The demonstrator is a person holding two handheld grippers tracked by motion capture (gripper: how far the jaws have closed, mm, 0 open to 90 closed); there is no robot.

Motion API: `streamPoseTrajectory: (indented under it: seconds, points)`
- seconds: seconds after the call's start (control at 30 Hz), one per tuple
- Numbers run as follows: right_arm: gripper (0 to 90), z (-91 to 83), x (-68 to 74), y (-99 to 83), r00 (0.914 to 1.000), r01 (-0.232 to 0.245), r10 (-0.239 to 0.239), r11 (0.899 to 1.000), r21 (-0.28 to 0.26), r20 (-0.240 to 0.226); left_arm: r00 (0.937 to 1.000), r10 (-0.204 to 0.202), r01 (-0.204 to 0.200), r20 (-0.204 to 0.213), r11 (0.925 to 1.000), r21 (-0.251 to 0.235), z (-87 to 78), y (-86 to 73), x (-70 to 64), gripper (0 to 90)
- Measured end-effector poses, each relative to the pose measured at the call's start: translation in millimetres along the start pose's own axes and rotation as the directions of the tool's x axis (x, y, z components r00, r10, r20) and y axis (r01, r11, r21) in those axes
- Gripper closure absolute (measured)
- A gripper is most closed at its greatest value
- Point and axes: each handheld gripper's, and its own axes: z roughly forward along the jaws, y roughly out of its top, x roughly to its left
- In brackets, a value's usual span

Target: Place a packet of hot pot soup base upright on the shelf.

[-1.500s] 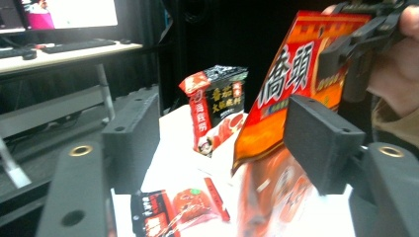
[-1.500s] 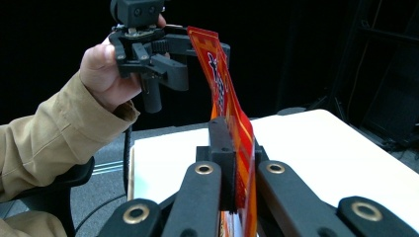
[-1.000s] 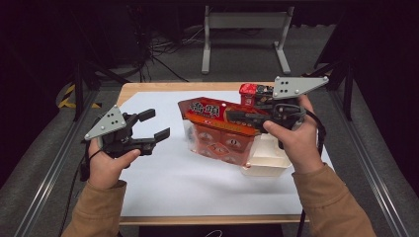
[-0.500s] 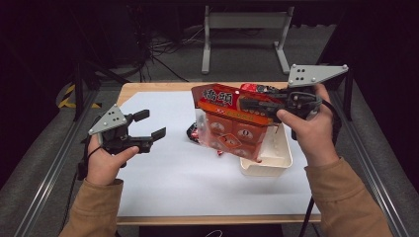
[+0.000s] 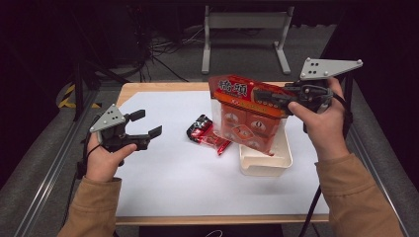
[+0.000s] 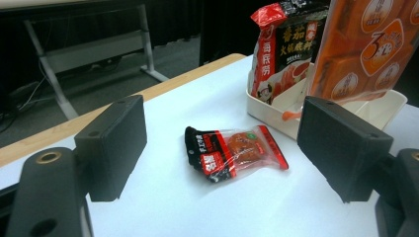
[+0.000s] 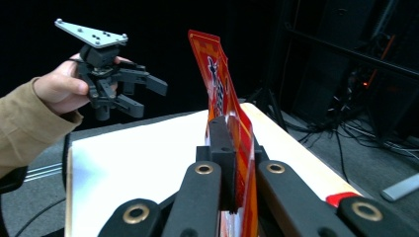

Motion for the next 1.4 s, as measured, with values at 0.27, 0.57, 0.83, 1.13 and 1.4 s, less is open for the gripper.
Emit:
streamPoseTrajectory:
  seconds: [0.27, 0.57, 0.83, 1.13, 1.4]
  points:
    - [89.5, -7.8, -13.0, -4.6, 0.9991, -0.006, 0.006, 1.000, -0.002, 0.043, 1.0000, -0.005, 0.005, -0.009, 0.9999, 0.015, 1.2, -3.3, 3.9, 19.8]
    - [89.5, -11.2, -28.9, -11.9, 0.9954, -0.019, 0.018, 1.000, 0.015, 0.095, 0.9999, -0.010, 0.010, -0.010, 0.9997, 0.022, 3.6, -5.4, 5.6, 19.6]
    - [89.5, -11.0, -35.5, -20.7, 0.9894, -0.041, 0.036, 0.999, 0.027, 0.140, 0.9999, -0.014, 0.014, -0.009, 0.9995, 0.029, 4.9, -6.6, 6.2, 19.6]
    - [89.5, -13.7, -41.0, -31.6, 0.9778, -0.094, 0.089, 0.995, 0.016, 0.190, 0.9998, -0.017, 0.018, -0.007, 0.9991, 0.037, 6.3, -8.0, 6.7, 19.5]
    - [89.5, -15.0, -44.3, -39.5, 0.9735, -0.119, 0.114, 0.993, 0.016, 0.198, 0.9999, -0.014, 0.014, -0.009, 0.9991, 0.039, 7.4, -8.6, 7.2, 19.4]
